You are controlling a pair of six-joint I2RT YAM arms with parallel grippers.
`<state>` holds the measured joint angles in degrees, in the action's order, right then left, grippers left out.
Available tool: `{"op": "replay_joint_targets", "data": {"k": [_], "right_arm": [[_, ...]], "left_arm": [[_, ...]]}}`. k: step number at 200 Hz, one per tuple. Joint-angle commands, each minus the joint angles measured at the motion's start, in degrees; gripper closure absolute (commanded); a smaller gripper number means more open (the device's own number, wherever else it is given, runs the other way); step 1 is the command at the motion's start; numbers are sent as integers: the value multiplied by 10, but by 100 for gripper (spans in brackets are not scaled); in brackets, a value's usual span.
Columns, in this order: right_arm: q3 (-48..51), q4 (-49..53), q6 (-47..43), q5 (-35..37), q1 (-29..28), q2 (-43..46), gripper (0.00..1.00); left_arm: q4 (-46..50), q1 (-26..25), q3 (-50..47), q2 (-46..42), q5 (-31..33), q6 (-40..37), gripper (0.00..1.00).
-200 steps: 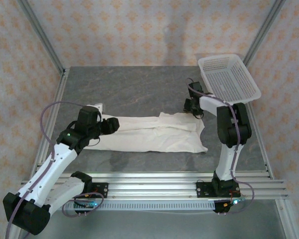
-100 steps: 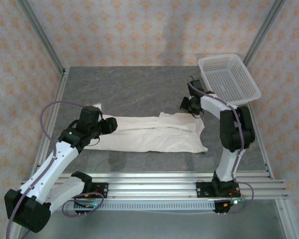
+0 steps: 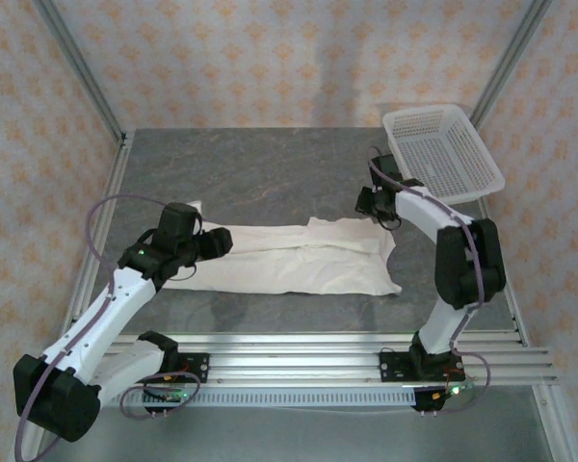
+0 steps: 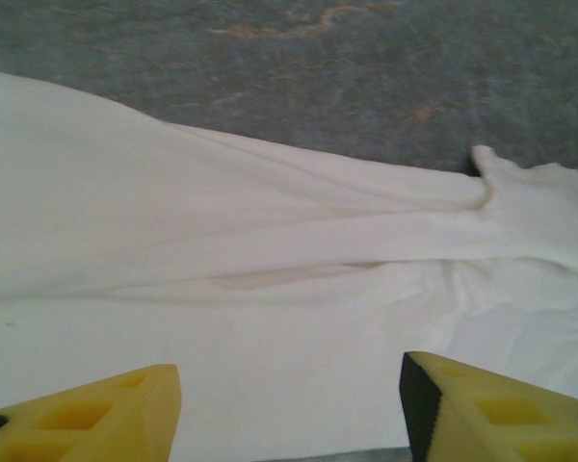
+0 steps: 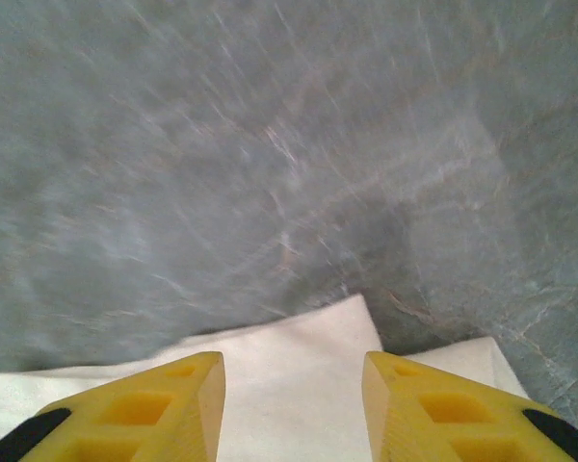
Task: Fold the inside-out t-shirt
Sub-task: Smooth out the T-shirt at the center of the table.
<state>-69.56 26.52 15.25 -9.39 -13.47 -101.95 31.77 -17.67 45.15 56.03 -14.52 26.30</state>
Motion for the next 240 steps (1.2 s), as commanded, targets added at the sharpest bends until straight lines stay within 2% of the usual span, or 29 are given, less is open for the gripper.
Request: {"op": "replay_joint_targets", "data": {"k": [1, 15, 36, 53, 91, 131, 145, 168, 195, 225, 240], "right_arm": [[-35, 42, -27, 25, -1, -34, 58], [-43, 44, -33, 23, -1, -53, 57], [-51, 50, -38, 14, -1, -78, 57], [-46, 49, -31, 1, -2, -83, 61], [-40, 41, -18, -9, -3, -81, 88], [-48, 45, -23, -7, -3, -41, 99], [-46, 43, -24, -16, -4, -19, 100], [-28, 33, -17, -39, -4, 28, 100], [43, 0, 13, -71, -7, 114, 100], [190, -27, 71, -84, -32, 259, 100], [300, -57, 134, -69, -59, 369, 100]], "left_arm": [[-32, -12, 1, -9, -71, -21, 25], [-37, -26, 1, -14, -87, -29, 15], [-41, -52, 2, -15, -91, -41, 7], [-41, -67, 4, -9, -84, -45, 5], [-42, -79, 5, 6, -57, -39, 4], [-35, -81, 4, 9, -42, -40, 4], [-36, -81, 2, 11, -40, -39, 4], [-46, -82, -1, 17, -42, -34, 4], [-52, -82, 0, 26, -42, -31, 4], [-58, -82, 5, 35, -37, -30, 4], [-64, -82, 3, 40, -34, -27, 4]]}}
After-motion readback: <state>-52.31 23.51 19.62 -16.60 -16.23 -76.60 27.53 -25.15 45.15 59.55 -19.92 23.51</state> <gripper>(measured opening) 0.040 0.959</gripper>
